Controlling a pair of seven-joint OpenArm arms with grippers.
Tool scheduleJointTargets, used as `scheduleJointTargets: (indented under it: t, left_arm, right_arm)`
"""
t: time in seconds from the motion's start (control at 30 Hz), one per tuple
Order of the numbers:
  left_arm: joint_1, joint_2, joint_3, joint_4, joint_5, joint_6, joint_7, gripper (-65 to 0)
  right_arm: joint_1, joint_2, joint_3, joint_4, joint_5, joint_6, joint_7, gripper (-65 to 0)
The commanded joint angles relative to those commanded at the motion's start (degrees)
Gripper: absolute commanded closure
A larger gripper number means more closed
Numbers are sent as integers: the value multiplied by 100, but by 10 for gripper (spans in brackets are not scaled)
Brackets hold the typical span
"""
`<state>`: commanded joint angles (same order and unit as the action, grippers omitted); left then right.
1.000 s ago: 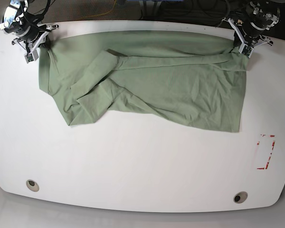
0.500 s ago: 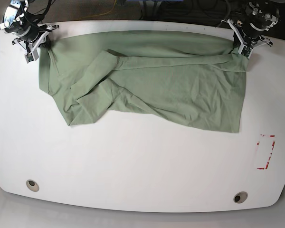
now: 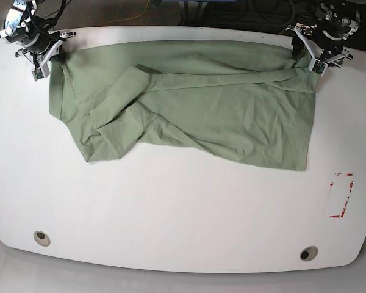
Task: Layout the t-shirt on the table in an organized manner, then fold the t-shirt properly
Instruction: 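Hold the shirt corners with both grippers, stretching the fabric, then release the left gripper and move it outward, then back to the corner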
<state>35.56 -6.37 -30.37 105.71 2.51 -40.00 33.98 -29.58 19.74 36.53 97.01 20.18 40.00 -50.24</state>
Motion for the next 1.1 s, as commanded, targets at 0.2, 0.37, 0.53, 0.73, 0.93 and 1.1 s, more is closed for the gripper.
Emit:
scheduleJointTargets:
  t: [0.2,0.37,0.53,0.73,0.93,1.1]
  left_arm:
    - [-26,-9,-325,0,0,0,0,-405]
    - [-26,-158,-536,123,-18,0,0,-405]
    - [-70,-176,-598,211,-26,0,0,-405]
    - [-132,-167,-615,404,-26,0,0,-405]
    - [-211,-132,-633,580,-35,0,0,-405]
    - [-237,-123,-633,589,-35,0,0,-405]
  right_arm:
    - [9,0,-18,0,0,0,0,-26]
    - [9,0,-26,0,0,0,0,-26]
    - [9,0,-35,0,9,0,0,-26]
    - [9,-9,-35,0,18,0,0,-25]
    - [9,-9,-35,0,18,0,0,-25]
    - [9,-132,-35,0,-9,0,0,-25]
